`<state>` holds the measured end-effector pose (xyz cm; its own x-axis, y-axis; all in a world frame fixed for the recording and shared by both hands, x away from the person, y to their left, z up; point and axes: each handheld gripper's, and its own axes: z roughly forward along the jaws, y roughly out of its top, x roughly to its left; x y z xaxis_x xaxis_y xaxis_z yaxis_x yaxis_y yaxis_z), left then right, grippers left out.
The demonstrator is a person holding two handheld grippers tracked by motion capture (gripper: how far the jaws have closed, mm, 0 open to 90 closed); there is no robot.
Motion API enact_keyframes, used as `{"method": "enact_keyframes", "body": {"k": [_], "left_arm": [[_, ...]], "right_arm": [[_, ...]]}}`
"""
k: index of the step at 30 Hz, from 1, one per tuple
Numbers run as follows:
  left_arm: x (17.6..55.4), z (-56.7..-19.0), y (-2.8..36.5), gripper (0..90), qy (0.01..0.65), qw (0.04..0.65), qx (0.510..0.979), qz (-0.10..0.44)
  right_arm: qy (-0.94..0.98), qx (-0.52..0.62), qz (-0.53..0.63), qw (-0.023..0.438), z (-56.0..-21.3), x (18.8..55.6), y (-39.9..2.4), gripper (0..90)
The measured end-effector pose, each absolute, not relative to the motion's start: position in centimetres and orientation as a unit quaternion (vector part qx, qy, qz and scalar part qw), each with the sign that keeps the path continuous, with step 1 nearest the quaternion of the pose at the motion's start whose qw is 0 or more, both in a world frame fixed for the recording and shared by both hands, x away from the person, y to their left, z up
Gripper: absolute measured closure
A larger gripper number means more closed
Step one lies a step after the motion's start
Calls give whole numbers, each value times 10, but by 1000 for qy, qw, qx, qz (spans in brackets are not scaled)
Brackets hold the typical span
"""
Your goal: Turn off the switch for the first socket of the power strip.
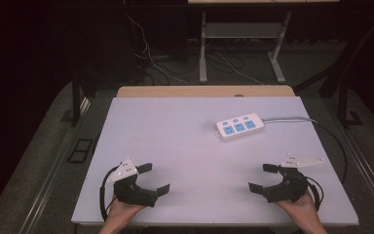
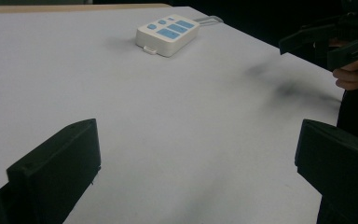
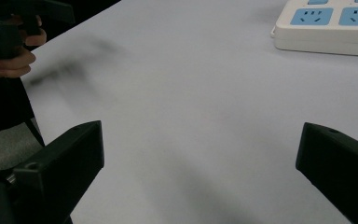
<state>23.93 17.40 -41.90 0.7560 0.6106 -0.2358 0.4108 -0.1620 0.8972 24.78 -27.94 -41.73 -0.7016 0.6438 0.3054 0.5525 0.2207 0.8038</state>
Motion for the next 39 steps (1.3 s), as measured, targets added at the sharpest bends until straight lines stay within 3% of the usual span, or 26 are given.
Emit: {"method": "enact_keyframes", "body": {"k": [39], "left_arm": [[240, -421, 174, 0, 331, 544, 766, 84]], "right_arm": [[793, 393, 464, 33, -421, 250, -278, 7]]}}
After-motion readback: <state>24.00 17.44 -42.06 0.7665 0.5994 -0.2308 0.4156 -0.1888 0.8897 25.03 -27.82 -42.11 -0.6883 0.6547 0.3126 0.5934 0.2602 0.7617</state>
